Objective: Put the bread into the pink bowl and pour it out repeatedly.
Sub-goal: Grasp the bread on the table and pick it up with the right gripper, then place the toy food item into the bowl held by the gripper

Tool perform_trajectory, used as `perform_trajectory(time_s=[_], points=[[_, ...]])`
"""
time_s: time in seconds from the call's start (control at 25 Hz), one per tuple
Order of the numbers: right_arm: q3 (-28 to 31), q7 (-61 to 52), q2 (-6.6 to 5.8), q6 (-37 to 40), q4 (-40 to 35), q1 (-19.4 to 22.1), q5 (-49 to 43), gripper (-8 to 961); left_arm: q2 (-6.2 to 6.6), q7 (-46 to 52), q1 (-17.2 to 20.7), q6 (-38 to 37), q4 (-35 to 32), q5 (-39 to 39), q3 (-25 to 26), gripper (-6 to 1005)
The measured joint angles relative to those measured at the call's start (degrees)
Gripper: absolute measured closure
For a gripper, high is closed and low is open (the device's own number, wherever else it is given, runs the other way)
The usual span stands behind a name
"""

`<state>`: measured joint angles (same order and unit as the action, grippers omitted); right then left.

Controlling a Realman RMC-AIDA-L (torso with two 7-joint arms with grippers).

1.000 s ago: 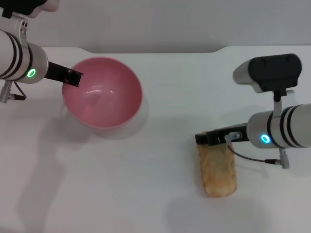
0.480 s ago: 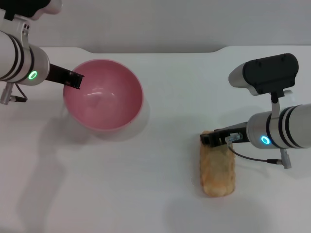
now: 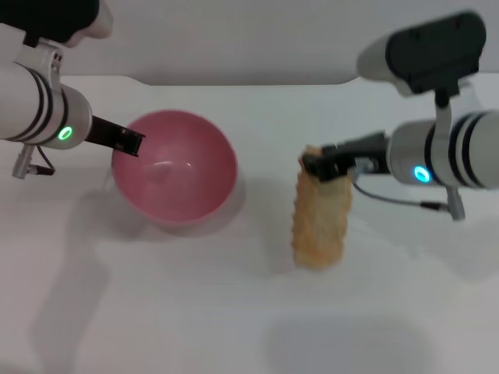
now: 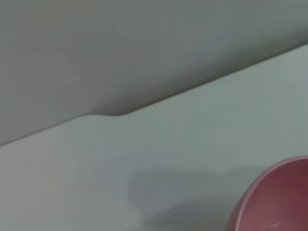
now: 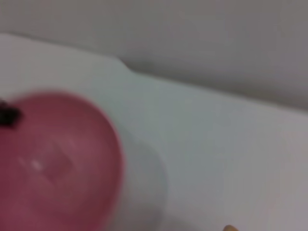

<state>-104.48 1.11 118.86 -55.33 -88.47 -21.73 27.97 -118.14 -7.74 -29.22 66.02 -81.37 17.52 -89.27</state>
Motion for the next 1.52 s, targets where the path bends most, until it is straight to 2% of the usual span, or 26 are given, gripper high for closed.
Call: perform_trajectory(time_s=[0.28, 0.48, 0.64, 0.76, 0.88, 1.28, 1.52], points=[[0.80, -0.71, 0.13, -3.30, -13.18, 0.16, -3.56, 664, -0.05, 0.12, -0.07, -0.11, 0.14, 2.98, -2.06, 952], [1.10, -0.79, 0.06, -3.34, -17.04, -1.27, -6.36, 736, -0.06, 0.65, -0.27, -0.11, -0.25, 4.24, -4.40, 952], [0.52, -0.61, 0.02, -1.45, -14.66, -3.42, -7.16, 761, -0.10, 0.68, -0.73, -0.11, -0.75, 6.58, -4.57, 952], [-1.45, -0.41, 0.07, 2.95, -8.94, -5.12, -6.93, 787, -0.06, 0.54, -1.11, -0.14, -1.49, 7.88, -4.62, 952], [-2.10, -0.42, 0.12, 4.96, -6.45, -5.76, -6.62, 806, -0.05, 0.52, -1.33, -0.15, -2.08, 8.19, -4.66, 952], [-4.59, -0.12, 0.15, 6.78, -4.65, -6.36, -5.91, 829, -0.07, 0.32, -2.02, -0.11, -3.09, 8.33, -4.68, 952], [-6.11, 0.32, 0.17, 6.88, -4.97, -6.96, -5.84, 631, -0.07, 0.20, -2.51, -0.35, -3.10, 8.33, -4.67, 952]])
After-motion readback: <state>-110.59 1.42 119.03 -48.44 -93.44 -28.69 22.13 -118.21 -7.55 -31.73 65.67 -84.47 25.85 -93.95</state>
